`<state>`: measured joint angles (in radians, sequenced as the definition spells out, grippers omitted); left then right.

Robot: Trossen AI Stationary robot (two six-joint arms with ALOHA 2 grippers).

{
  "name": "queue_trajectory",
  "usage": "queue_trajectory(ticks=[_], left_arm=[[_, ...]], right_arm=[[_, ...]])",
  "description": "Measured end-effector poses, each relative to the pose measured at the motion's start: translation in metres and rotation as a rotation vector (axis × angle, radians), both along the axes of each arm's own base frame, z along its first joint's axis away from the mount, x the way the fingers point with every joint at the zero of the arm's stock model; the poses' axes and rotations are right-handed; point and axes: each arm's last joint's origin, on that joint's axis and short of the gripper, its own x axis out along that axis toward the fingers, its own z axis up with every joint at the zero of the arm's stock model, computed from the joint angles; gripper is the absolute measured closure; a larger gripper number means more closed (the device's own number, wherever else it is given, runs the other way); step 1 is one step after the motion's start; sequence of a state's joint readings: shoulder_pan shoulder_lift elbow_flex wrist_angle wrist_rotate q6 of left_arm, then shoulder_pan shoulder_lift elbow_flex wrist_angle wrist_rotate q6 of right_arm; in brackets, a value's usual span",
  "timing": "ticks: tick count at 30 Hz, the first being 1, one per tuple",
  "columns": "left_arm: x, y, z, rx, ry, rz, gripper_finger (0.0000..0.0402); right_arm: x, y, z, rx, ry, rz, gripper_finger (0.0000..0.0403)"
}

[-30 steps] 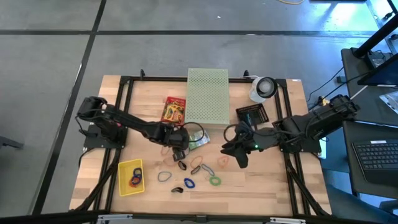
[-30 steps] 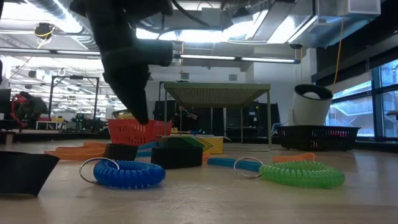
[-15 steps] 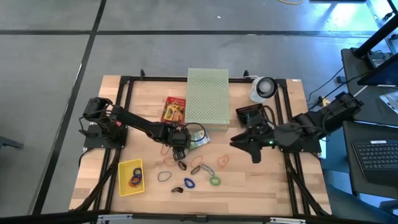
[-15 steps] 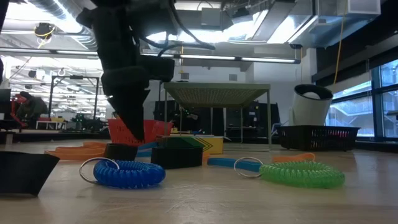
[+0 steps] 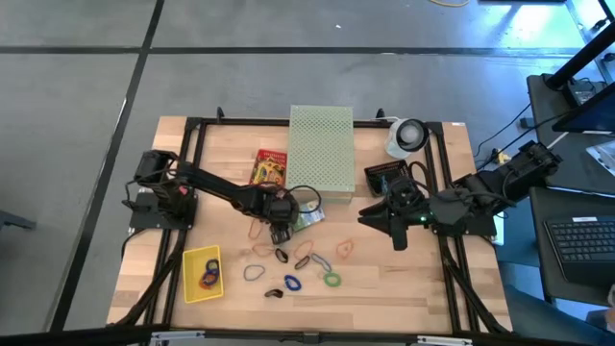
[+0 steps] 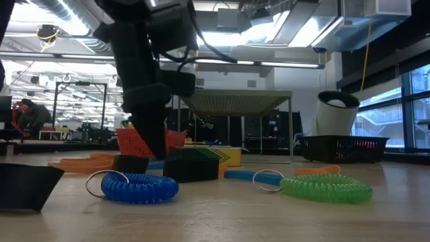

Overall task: Pick & Place Office Desk Supplies
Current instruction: Put the blue rubber band into the black bin

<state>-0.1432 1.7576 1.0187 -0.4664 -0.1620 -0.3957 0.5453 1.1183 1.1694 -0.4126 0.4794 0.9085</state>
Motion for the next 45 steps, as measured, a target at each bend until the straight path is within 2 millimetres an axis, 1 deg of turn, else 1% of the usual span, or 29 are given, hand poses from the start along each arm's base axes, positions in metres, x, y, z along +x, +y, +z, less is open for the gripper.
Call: queue_trajectory(ticks=[7,11,14,16,18,25,30,33,36,38,40,42,45], left_arm=[[0.004,0.004,-0.009,-0.019,0.021,0.000,0.0200],[0.006,0.007,-0.019,-0.024,0.051,0.021,0.0201],[0.006,0.007,-0.027,-0.020,0.077,0.033,0.0213],[0.006,0.007,-0.030,-0.018,0.089,0.035,0.0231],[0.006,0.008,-0.032,-0.016,0.097,0.038,0.0258],[0.006,0.012,-0.033,-0.054,0.109,0.044,0.0386],[0.005,0.014,-0.034,-0.099,0.121,0.039,0.0399],[0.003,0.014,-0.030,-0.159,0.131,0.041,0.0399],[-0.001,0.013,-0.019,-0.182,0.129,0.057,0.0399],[-0.005,0.012,-0.008,-0.198,0.122,0.057,0.0400],[-0.017,0.013,0.000,-0.202,0.175,0.076,0.0400],[-0.020,0.013,0.011,-0.206,0.152,0.091,0.0400],[-0.029,0.013,0.027,-0.205,0.149,0.110,0.0400]], right_arm=[[0.000,0.000,0.000,0.002,0.001,0.011,0.0268],[0.000,0.001,0.000,0.004,0.002,0.023,0.0268],[0.000,0.001,0.000,0.002,0.002,0.025,0.0268],[0.000,0.001,0.000,0.001,0.002,0.025,0.0268],[0.000,0.001,0.000,0.001,0.002,0.026,0.0268],[0.000,0.001,0.000,-0.012,0.001,0.032,0.0268],[0.000,0.001,0.000,-0.016,0.001,0.033,0.0268],[0.000,0.001,0.000,-0.015,0.001,0.033,0.0268],[0.000,0.001,0.000,-0.015,0.001,0.033,0.0268],[0.000,0.001,0.000,-0.015,0.000,0.033,0.0268],[0.000,0.001,0.000,-0.015,0.000,0.033,0.0268],[0.000,0.001,0.000,-0.015,0.000,0.033,0.0268],[0.000,0.001,0.000,-0.018,0.000,0.034,0.0268]])
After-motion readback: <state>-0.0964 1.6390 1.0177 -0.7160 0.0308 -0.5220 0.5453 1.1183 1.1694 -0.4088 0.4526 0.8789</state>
